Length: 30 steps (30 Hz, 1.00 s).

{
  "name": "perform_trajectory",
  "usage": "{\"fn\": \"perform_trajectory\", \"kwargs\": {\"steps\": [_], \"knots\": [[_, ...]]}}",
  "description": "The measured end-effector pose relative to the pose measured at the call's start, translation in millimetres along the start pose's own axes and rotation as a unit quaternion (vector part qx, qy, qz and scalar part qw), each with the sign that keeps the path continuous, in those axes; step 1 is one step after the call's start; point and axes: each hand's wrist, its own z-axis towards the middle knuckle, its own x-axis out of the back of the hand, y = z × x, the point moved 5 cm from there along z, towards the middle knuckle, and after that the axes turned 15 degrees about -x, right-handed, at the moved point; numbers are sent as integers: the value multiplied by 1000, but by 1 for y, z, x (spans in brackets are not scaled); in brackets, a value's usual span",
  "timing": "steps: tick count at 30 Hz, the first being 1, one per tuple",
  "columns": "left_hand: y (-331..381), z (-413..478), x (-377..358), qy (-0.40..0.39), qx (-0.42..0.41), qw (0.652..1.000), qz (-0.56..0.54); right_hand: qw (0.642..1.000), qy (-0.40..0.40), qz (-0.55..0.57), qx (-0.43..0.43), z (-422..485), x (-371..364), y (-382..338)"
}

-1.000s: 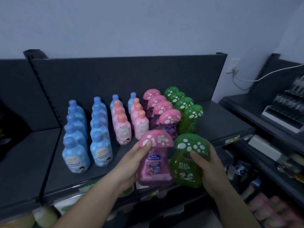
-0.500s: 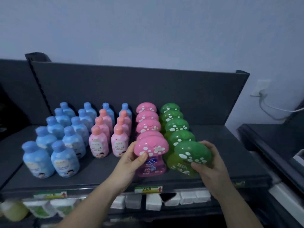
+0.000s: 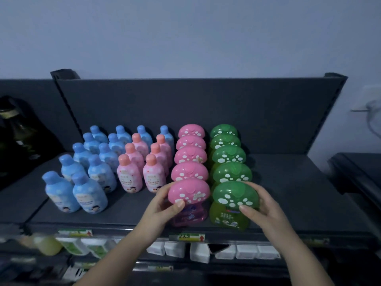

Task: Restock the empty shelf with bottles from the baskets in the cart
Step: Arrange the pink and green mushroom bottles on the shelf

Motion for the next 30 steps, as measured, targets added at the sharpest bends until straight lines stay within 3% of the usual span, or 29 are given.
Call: {"fn": "perform_trajectory", "kwargs": {"steps": [4,8,16,30], "knots": [[16,5,8,-15,-56,984,168,994,77,-70,36,-7,8,-11],[29,12,11,-37,-105,959,261,987,75,-136,51,-7,6,-21],[26,14,16,-24,-71,974,212,960,86,-261,57,-5,15,-26],[24,14,18,-49,-63,972,221,950,55,-288,104,-6,16,-35]]}}
